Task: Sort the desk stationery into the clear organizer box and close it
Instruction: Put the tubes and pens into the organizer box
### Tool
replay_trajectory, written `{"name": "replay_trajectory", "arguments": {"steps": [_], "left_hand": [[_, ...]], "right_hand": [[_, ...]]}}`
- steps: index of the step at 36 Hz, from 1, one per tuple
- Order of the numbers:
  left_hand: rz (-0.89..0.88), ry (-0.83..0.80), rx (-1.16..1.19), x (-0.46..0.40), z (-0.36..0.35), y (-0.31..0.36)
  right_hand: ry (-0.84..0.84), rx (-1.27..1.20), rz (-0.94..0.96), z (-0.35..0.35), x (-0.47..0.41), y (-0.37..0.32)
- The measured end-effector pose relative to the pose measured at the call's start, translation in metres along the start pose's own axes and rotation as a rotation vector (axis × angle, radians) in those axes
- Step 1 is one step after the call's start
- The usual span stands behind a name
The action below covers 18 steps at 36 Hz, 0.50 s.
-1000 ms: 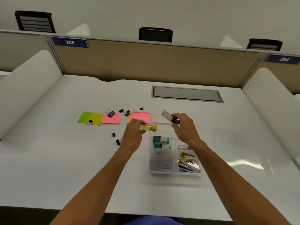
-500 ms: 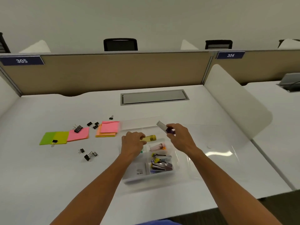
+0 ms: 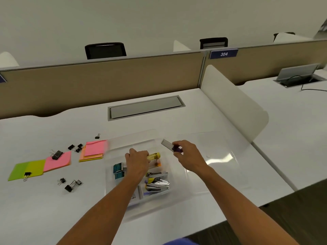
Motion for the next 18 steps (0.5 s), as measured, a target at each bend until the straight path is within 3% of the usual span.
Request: {"name": "replay_trajectory", "arguments": {"steps": [9,14,18], "left_hand": [[-0.060,0.011,-0.072,0.005,-0.002,0.000],[-0.087,0.054,0.251,0.004,-0.008,-0.009],[-0.006,0.152,0.437,0.009,-0.009,-0.018]], "right_hand": [[-0.026,0.025,0.059,-0.007,-0.012,0.002],[-0.049,0.115,0.116,-0.016,-0.023,-0.004],[-0.092,0.196,0.155,-0.027,-0.030,-0.009]]}}
Point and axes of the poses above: each hand's wrist, its own x-axis away from the middle knuckle, its own z-axis out of the back of the hand, y = z × x, the point moved 1 cm from there along -x, towards the middle knuckle
